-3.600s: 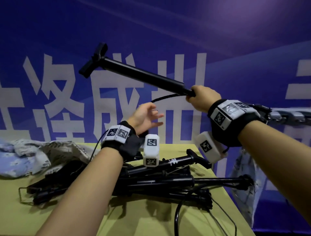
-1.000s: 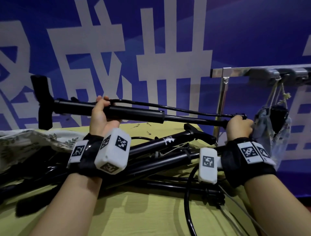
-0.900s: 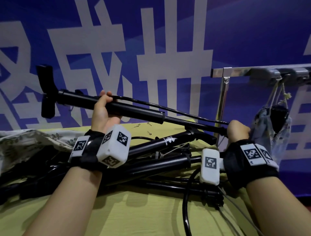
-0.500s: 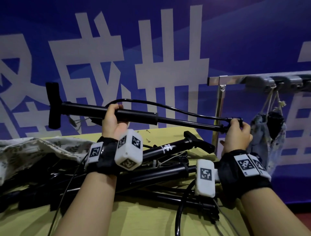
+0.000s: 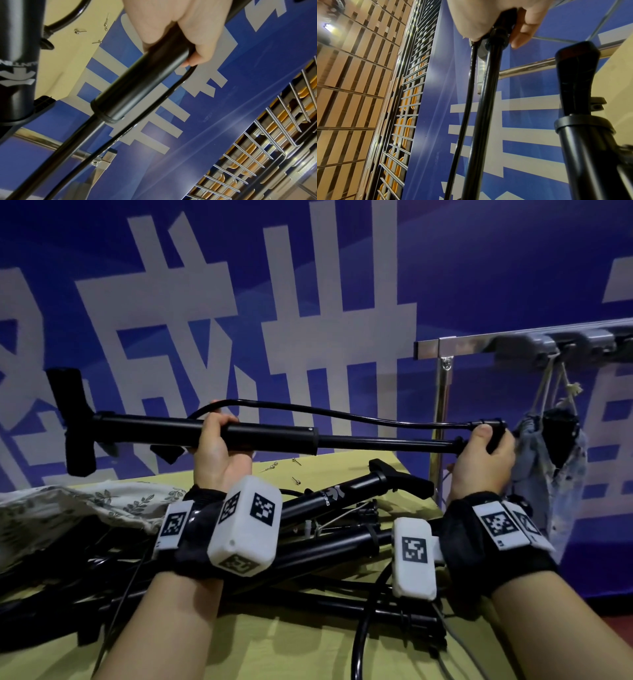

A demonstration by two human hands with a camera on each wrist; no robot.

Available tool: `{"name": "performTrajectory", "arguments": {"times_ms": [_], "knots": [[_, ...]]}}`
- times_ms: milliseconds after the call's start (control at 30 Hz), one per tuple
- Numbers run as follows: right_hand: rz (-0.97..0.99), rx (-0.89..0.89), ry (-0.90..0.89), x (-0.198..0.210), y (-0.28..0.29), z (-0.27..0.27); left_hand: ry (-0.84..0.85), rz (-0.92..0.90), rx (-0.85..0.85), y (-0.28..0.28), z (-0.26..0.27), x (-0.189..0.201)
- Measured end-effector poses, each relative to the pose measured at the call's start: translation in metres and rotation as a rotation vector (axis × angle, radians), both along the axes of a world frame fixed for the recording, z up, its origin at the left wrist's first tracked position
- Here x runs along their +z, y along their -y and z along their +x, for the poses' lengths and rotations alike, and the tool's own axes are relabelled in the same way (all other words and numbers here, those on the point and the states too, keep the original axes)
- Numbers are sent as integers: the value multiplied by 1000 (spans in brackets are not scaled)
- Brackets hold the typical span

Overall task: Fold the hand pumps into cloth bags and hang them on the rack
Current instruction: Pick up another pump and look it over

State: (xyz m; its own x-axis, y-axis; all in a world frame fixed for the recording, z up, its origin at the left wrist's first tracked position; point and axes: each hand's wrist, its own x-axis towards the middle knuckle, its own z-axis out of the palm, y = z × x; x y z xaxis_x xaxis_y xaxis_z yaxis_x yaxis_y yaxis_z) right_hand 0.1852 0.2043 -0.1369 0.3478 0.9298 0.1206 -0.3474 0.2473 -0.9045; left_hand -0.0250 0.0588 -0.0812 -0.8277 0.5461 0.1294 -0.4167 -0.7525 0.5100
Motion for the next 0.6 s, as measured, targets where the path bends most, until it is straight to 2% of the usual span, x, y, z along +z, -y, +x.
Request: {"name": "performTrajectory", "arguments": {"times_ms": [100, 433, 600], "knots": [[13, 9, -34, -2, 2, -4, -31, 27, -4, 2, -1, 0], [33, 60, 96, -5, 8, -14, -13, 42, -45, -7, 4, -2], [11, 124, 103, -4, 7, -13, -37, 35, -88, -11, 11, -6]]}}
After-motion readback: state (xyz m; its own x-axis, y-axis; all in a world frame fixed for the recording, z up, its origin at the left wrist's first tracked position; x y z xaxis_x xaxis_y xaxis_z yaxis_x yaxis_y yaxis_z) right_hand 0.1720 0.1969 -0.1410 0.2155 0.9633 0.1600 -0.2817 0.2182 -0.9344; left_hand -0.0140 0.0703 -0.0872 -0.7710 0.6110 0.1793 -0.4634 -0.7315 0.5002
